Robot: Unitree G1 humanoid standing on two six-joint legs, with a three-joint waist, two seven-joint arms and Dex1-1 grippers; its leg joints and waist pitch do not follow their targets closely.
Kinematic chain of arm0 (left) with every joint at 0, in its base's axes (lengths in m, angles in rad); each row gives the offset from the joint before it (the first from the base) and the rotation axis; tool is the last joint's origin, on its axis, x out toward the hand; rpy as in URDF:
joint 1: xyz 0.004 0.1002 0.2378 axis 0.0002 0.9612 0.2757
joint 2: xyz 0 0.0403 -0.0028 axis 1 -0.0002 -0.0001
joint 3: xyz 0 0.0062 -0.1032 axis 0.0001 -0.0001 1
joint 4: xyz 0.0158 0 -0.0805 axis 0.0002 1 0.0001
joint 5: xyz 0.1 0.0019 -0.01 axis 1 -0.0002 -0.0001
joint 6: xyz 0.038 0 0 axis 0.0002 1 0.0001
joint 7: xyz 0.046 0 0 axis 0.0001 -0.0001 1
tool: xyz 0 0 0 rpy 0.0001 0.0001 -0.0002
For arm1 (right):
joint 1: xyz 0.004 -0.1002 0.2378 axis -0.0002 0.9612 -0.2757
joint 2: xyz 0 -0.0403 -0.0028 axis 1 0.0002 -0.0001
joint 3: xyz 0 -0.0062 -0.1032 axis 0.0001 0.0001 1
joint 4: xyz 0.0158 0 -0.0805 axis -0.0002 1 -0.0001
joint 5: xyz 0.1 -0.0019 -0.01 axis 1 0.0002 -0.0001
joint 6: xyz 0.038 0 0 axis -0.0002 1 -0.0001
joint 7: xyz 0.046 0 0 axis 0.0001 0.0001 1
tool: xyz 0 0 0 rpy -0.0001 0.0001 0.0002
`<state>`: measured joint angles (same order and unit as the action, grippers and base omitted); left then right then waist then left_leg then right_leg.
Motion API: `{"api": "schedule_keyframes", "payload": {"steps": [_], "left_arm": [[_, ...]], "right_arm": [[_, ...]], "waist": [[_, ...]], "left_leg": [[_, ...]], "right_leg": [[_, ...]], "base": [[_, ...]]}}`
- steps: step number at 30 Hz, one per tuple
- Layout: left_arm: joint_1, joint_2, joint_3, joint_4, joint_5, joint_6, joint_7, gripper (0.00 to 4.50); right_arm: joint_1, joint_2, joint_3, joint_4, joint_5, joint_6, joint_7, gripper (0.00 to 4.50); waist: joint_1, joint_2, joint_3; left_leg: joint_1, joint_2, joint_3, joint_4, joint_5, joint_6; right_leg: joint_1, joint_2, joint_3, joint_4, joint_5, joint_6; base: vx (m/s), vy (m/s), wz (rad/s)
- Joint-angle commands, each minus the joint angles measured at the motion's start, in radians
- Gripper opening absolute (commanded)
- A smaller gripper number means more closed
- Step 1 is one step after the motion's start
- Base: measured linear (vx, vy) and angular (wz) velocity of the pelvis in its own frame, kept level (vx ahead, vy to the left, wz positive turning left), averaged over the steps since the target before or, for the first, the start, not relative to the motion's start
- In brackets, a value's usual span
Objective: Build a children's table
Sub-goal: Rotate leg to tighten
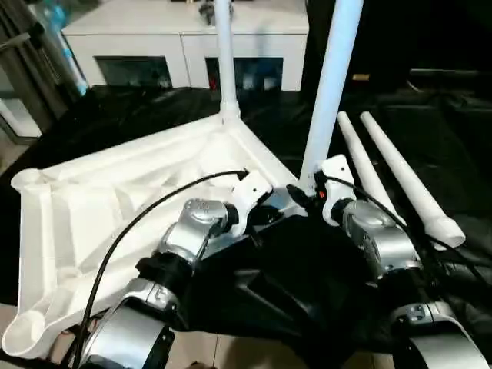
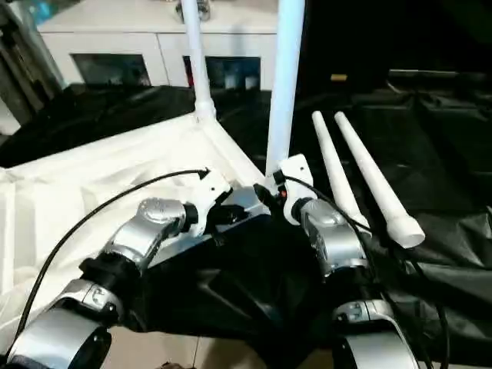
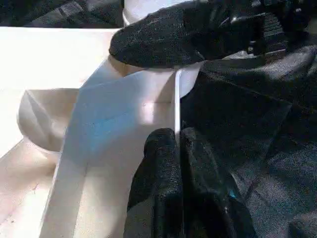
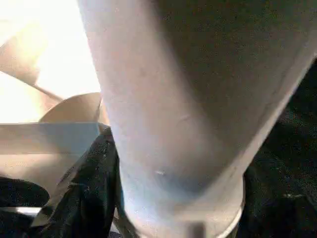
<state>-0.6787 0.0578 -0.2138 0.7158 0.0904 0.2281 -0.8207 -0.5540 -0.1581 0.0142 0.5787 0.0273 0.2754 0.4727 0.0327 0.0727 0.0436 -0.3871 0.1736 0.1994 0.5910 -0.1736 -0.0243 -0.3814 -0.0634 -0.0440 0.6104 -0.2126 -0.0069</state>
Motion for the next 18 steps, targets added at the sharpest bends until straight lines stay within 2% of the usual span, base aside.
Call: {"api": "schedule_keyframes", "payload": {"steps": [1, 2, 3, 5, 7, 9, 10, 12, 13, 15, 16, 17, 18], "left_arm": [[-0.009, -0.033, -0.061, -0.082, -0.036, -0.052, -0.082, 0.00], [-0.006, -0.030, -0.062, -0.086, -0.038, -0.051, -0.089, 0.00], [-0.001, -0.024, -0.063, -0.094, -0.042, -0.050, -0.101, 0.00], [0.011, -0.009, -0.066, -0.112, -0.051, -0.048, -0.133, 0.00], [0.029, 0.018, -0.079, -0.137, -0.052, -0.063, -0.186, 0.00], [0.050, 0.054, -0.100, -0.172, -0.055, -0.072, -0.253, 0.00], [0.060, 0.066, -0.102, -0.190, -0.066, -0.073, -0.283, 0.00], [0.069, 0.078, -0.103, -0.209, -0.082, -0.067, -0.316, 0.00], [0.077, 0.088, -0.105, -0.226, -0.094, -0.066, -0.344, 0.00], [0.087, 0.103, -0.109, -0.246, -0.104, -0.064, -0.377, 0.00], [0.104, 0.127, -0.114, -0.278, -0.120, -0.060, -0.423, 0.00], [0.112, 0.137, -0.117, -0.293, -0.130, -0.058, -0.447, 0.00], [0.113, 0.138, -0.117, -0.294, -0.131, -0.058, -0.449, 0.00]], "right_arm": [[0.011, 0.055, 0.120, 0.026, 0.009, -0.001, 0.134, 3.56], [0.012, 0.049, 0.123, 0.022, 0.010, -0.006, 0.144, 3.56], [0.013, 0.041, 0.127, 0.014, 0.012, -0.013, 0.162, 3.79], [0.019, 0.019, 0.137, -0.013, 0.022, -0.024, 0.221, 3.79], [0.033, -0.015, 0.155, -0.060, 0.039, -0.027, 0.309, 3.79], [0.057, -0.064, 0.187, -0.114, 0.045, -0.037, 0.401, 3.79], [0.068, -0.085, 0.197, -0.134, 0.050, -0.041, 0.438, 3.79], [0.079, -0.105, 0.202, -0.156, 0.061, -0.038, 0.478, 3.79], [0.088, -0.121, 0.205, -0.177, 0.072, -0.032, 0.516, 3.79], [0.100, -0.143, 0.211, -0.202, 0.083, -0.026, 0.560, 3.79], [0.124, -0.184, 0.227, -0.256, 0.102, -0.016, 0.633, 3.79], [0.134, -0.202, 0.232, -0.279, 0.109, -0.008, 0.664, 3.79], [0.135, -0.203, 0.233, -0.281, 0.110, -0.008, 0.666, 3.79]], "waist": [[0.000, -0.021, -0.057], [0.000, -0.020, -0.058], [-0.001, -0.020, -0.059], [0.000, -0.021, -0.060], [0.006, -0.022, -0.061], [0.008, -0.021, -0.060], [0.010, -0.026, -0.060], [0.010, -0.023, -0.058], [0.016, -0.023, -0.056], [0.017, -0.022, -0.055], [0.018, -0.026, -0.055], [0.025, -0.025, -0.056], [0.025, -0.025, -0.053]], "left_leg": [[0.016, 0.057, -0.034, -0.063, -0.188, 0.075], [0.017, 0.057, -0.034, -0.063, -0.189, 0.075], [0.018, 0.059, -0.034, -0.063, -0.189, 0.074], [0.017, 0.059, -0.033, -0.061, -0.174, 0.083], [0.015, 0.060, -0.031, -0.058, -0.151, 0.105], [0.016, 0.063, -0.032, -0.060, -0.154, 0.106], [0.015, 0.064, -0.030, -0.058, -0.156, 0.108], [0.016, 0.063, -0.028, -0.058, -0.164, 0.108], [0.020, 0.066, -0.029, -0.061, -0.182, 0.100], [0.019, 0.066, -0.029, -0.063, -0.192, 0.093], [0.019, 0.067, -0.028, -0.063, -0.199, 0.088], [0.020, 0.068, -0.031, -0.064, -0.194, 0.088], [0.020, 0.069, -0.029, -0.065, -0.197, 0.091]], "right_leg": [[0.038, -0.086, 0.041, -0.084, -0.164, -0.237], [0.038, -0.086, 0.040, -0.084, -0.162, -0.237], [0.038, -0.087, 0.041, -0.083, -0.154, -0.239], [0.039, -0.086, 0.041, -0.079, -0.120, -0.249], [0.041, -0.086, 0.040, -0.076, -0.085, -0.256], [0.039, -0.085, 0.039, -0.075, -0.092, -0.254], [0.040, -0.085, 0.039, -0.074, -0.090, -0.254], [0.036, -0.085, 0.040, -0.075, -0.104, -0.254], [0.035, -0.085, 0.040, -0.079, -0.142, -0.251], [0.034, -0.084, 0.040, -0.079, -0.161, -0.250], [0.032, -0.085, 0.041, -0.080, -0.171, -0.247], [0.036, -0.086, 0.042, -0.079, -0.171, -0.239], [0.032, -0.084, 0.043, -0.080, -0.175, -0.238]], "base": [[0.000, 0.000, 0.00], [0.000, 0.000, 0.00], [0.000, 0.000, 0.00], [0.000, 0.000, 0.00], [0.000, 0.000, 0.00], [0.000, 0.000, 0.00], [0.000, 0.000, 0.00], [0.000, 0.000, 0.00], [0.000, 0.000, 0.00], [0.000, 0.000, 0.00], [0.000, 0.000, 0.00], [0.000, 0.000, 0.00], [0.000, 0.000, 0.00]]}}
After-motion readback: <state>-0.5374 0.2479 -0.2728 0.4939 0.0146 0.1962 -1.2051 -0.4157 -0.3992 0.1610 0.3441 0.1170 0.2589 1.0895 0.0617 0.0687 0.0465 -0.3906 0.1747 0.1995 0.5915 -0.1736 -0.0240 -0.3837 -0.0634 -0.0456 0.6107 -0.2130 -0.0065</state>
